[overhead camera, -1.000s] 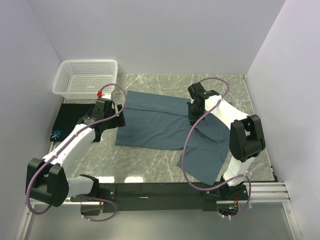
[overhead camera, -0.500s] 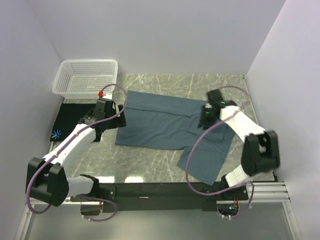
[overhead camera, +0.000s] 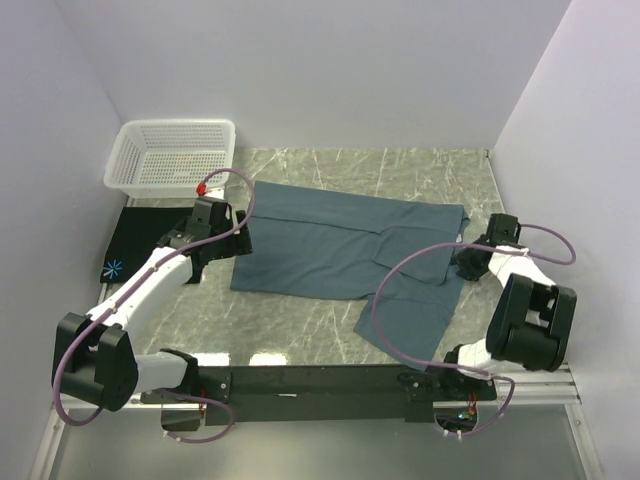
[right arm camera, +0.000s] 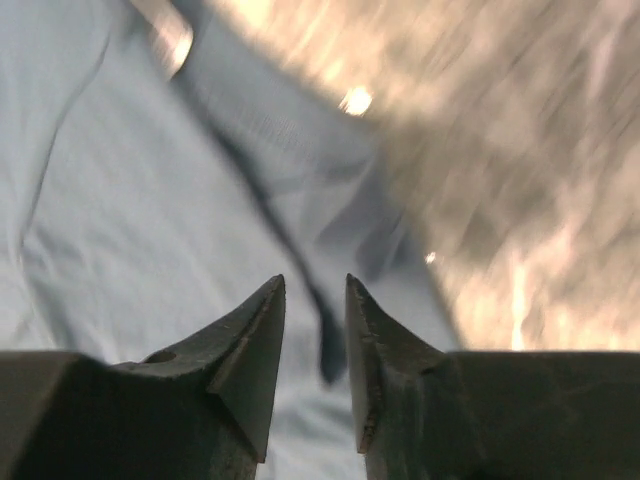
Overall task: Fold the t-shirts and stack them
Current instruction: Fold the tshirt
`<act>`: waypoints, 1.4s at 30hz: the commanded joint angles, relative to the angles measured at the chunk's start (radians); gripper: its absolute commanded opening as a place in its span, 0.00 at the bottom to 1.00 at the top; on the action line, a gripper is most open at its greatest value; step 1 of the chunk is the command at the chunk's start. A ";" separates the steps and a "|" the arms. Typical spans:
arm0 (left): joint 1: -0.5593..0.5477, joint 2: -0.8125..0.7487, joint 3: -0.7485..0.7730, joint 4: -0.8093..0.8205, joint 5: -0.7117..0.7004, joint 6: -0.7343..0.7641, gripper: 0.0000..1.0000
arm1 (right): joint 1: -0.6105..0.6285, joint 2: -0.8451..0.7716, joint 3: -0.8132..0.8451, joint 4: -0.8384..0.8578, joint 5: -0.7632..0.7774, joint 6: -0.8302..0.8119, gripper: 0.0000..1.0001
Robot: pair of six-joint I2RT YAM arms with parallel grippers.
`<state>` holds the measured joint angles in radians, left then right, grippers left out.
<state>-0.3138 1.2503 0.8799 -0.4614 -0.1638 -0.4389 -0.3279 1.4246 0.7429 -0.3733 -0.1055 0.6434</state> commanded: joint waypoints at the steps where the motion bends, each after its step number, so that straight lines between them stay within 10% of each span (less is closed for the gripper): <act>1: -0.004 -0.018 0.019 -0.003 -0.034 -0.006 0.91 | -0.066 0.068 0.010 0.125 -0.020 0.036 0.36; 16: -0.004 -0.005 0.019 -0.008 -0.057 -0.006 0.91 | -0.200 0.324 0.246 0.073 0.039 0.013 0.31; 33: -0.018 0.001 -0.032 -0.045 -0.036 -0.087 0.95 | 0.035 -0.066 0.052 0.076 0.009 -0.031 0.36; 42: -0.019 -0.048 -0.059 -0.033 -0.062 -0.081 0.94 | -0.069 -0.073 -0.065 0.184 -0.122 -0.027 0.63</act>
<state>-0.3290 1.2358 0.8127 -0.5034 -0.2012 -0.5171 -0.3691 1.3579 0.6834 -0.2752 -0.1524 0.6125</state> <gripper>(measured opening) 0.941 0.632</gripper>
